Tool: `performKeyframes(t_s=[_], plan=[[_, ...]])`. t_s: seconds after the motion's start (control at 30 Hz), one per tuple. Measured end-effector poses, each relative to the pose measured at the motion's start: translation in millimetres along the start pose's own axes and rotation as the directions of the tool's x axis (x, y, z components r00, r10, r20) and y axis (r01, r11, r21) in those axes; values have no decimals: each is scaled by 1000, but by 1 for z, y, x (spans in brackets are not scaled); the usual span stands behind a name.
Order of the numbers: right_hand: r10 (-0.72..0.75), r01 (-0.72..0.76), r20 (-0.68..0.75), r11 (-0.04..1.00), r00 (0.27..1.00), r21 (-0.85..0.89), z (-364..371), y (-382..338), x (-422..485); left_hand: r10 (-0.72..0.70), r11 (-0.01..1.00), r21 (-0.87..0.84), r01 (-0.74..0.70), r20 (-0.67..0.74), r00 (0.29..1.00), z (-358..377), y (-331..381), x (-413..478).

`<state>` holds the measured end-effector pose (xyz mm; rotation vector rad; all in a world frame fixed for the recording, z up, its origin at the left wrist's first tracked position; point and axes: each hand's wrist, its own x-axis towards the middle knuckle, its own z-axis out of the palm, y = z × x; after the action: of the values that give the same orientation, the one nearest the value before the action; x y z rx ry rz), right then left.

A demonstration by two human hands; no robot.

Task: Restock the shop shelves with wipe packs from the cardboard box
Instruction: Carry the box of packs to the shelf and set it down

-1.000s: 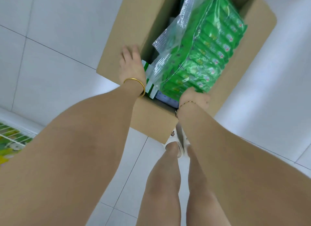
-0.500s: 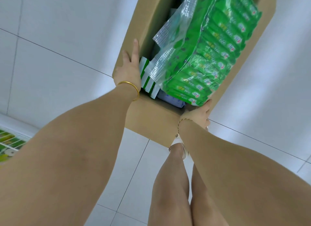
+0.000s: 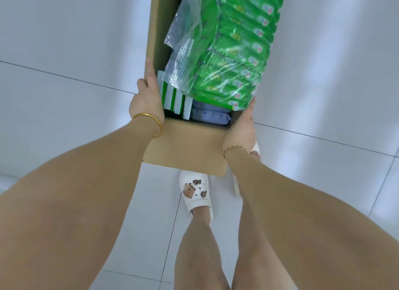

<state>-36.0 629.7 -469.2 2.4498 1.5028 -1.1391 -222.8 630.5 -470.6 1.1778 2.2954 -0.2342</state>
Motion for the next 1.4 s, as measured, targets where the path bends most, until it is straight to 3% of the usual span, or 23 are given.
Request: performKeyframes(t_s=[0.37,0.87,1.4], plan=[[-129,134,-63,986,990,95,36,102,-88,8,1000,-4,-9,-80,997,74,-47,-115],[-76,76,-59,997,995,11,74,233,-228,72,997,21,-72,9,997,159,-127,-290],[-216,212,-14,965,976,-155,146,375,-386,-8,997,73,8,-12,1000,269,-244,-466]])
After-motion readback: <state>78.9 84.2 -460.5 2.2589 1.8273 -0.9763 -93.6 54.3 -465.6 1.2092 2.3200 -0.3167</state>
